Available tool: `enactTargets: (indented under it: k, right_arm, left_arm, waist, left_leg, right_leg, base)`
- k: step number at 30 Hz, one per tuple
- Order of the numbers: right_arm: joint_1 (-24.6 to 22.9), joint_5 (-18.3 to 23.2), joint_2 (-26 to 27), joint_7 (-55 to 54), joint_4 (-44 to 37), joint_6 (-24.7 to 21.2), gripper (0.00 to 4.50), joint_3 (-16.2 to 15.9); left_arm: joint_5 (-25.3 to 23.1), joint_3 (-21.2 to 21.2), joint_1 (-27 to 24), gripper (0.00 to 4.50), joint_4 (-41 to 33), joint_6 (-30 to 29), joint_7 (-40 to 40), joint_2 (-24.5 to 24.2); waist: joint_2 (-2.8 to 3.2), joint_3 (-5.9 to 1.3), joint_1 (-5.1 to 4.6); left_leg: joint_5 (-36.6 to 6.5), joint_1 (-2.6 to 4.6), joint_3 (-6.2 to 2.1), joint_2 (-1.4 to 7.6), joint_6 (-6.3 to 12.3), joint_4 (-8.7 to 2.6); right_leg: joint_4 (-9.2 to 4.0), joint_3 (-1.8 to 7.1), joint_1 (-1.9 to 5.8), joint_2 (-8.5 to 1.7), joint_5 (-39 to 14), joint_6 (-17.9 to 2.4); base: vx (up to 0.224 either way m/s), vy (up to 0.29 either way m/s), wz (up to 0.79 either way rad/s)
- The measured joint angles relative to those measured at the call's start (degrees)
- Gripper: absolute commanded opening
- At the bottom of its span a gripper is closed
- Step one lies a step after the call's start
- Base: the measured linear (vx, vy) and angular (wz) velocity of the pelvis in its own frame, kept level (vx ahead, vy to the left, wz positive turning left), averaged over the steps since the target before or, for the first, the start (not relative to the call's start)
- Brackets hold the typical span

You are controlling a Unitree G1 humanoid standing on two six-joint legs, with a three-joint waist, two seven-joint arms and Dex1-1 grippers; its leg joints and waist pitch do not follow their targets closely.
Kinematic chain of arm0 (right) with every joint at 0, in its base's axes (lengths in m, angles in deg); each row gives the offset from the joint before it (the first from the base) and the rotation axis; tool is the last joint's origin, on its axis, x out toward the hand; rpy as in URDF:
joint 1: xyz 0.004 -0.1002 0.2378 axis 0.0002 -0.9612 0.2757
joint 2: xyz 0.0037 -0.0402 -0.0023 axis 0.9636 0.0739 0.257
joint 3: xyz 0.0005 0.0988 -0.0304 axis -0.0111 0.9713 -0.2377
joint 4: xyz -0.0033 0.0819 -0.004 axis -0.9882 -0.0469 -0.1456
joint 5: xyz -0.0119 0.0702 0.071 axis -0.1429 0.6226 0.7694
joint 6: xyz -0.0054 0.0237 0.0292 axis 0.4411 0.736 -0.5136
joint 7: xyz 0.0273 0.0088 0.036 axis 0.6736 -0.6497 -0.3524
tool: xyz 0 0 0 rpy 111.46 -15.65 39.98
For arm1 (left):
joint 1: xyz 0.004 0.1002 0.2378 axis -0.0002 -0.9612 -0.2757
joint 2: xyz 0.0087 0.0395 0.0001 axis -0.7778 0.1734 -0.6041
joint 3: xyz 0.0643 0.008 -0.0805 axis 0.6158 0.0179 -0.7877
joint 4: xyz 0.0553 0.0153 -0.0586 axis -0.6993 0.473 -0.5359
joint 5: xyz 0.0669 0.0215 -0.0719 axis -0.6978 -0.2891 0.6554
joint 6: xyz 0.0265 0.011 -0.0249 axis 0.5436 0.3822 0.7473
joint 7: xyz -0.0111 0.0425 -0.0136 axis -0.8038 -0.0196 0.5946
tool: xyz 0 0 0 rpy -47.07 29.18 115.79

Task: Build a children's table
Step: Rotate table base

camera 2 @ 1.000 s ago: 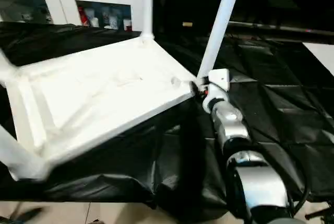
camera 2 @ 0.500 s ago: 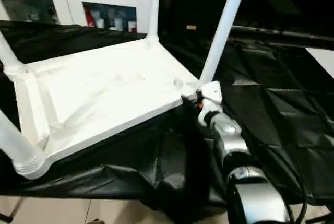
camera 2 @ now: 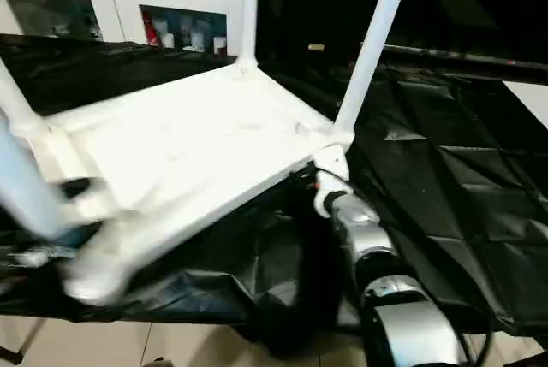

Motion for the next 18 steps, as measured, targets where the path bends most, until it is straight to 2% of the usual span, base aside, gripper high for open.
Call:
enactTargets:
  k: [3,5,8,11,15,18]
  right_arm:
    - [1.2,-0.3,1.2,-0.7,0.8,-0.6,3.14,-0.4]
    - [2.3,-1.0,2.5,-0.7,0.9,-0.7,3.14,-0.9]
    - [3.1,-1.3,4.2,0.0,0.9,-0.7,3.14,-1.7]
    - [3.3,-2.0,5.0,0.9,0.9,-0.7,3.14,-2.7]
    - [3.3,-2.4,5.2,1.1,0.9,-0.7,3.14,-3.2]
    - [3.3,-2.4,5.1,1.0,0.9,-0.7,3.14,-3.1]
  left_arm:
    - [-3.3,7.1,5.9,4.47,0.9,-1.4,2.2,2.0]
    - [-4.1,11.6,10.7,4.47,2.7,-2.1,3.2,4.6]
    - [-4.1,16.2,15.3,4.47,3.2,-2.6,3.3,7.2]
    - [-3.9,19.2,19.6,4.47,4.5,-3.8,3.4,10.1]
    - [-4.2,22.5,22.7,4.47,6.5,-4.3,3.3,12.3]
    - [-5.5,24.8,25.6,4.47,9.3,-3.4,3.0,14.4]
  waist:
    - [0.01,0.01,-0.04]
    - [0.01,0.01,-0.39]
    - [0.02,0.01,-1.14]
    - [0.12,0.07,-1.54]
    - [0.12,0.07,-2.38]
    - [0.11,0.07,-2.59]
  left_leg:
    - [0.0,-0.03,0.0,-0.03,-0.01,0.02]
    - [0.1,-0.04,-0.02,-0.04,-0.08,0.09]
    - [0.1,-0.1,-0.08,-0.04,-0.22,0.09]
    - [0.2,-0.08,-0.14,-0.04,-0.29,0.07]
    - [0.2,-0.12,-0.15,-0.03,-0.32,0.06]
    - [0.2,-0.14,-0.14,-0.03,-0.31,0.07]
  right_leg:
    - [0.02,0.04,0.0,-0.02,0.1,0.0]
    - [0.06,0.03,0.0,-0.02,0.2,0.0]
    - [0.12,0.03,0.0,-0.01,0.3,0.0]
    - [0.13,0.0,0.0,0.05,0.3,0.0]
    - [0.11,0.01,-0.06,0.14,0.3,0.0]
    - [0.08,0.04,-0.08,0.14,0.5,-0.2]
  base:
    - [0.0,0.0,0.0]
    - [0.0,0.0,0.0]
    - [0.0,0.0,0.0]
    - [0.0,0.0,0.0]
    - [0.0,0.0,0.0]
    - [0.0,0.0,0.0]
